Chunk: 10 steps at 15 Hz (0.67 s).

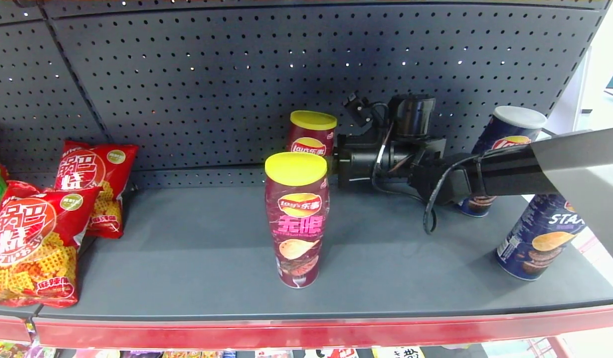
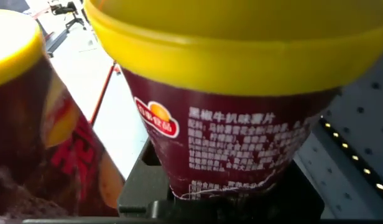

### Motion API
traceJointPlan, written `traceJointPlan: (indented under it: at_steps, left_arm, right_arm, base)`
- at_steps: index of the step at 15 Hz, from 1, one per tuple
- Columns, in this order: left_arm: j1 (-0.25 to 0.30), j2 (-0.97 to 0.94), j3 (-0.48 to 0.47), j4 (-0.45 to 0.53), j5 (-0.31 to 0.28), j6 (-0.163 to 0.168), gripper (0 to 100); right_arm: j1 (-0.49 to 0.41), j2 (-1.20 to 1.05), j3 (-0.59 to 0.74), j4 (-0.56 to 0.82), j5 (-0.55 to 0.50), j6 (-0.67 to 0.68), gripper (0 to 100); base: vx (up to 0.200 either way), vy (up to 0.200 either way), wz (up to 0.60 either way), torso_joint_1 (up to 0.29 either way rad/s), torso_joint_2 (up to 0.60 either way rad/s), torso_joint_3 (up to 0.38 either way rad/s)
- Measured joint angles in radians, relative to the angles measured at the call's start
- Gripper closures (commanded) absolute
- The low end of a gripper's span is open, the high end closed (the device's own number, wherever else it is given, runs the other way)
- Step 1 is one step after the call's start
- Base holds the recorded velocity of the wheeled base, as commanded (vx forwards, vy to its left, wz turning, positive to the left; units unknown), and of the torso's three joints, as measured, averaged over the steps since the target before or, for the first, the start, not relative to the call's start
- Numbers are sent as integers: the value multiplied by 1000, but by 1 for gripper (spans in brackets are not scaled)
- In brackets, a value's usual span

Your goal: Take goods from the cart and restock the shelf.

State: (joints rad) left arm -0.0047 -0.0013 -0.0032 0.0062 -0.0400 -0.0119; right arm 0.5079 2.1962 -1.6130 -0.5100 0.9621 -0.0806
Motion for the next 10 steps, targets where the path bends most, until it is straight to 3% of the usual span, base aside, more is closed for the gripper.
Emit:
traceJointPlan:
  at_steps: [8,9,10]
  left_arm:
    - [0,0,0,0,0,0,0]
    - [0,0,0,0,0,0,0]
    - [0,0,0,0,0,0,0]
  right_arm:
    - [-21,25,-23,-1,1,-1,100]
    - [-22,26,-20,-3,1,-2,0]
    - [-23,26,-15,-2,1,-1,0]
  base:
    - [0,0,0,0,0,0]
    - [0,0,0,0,0,0]
    - [0,0,0,0,0,0]
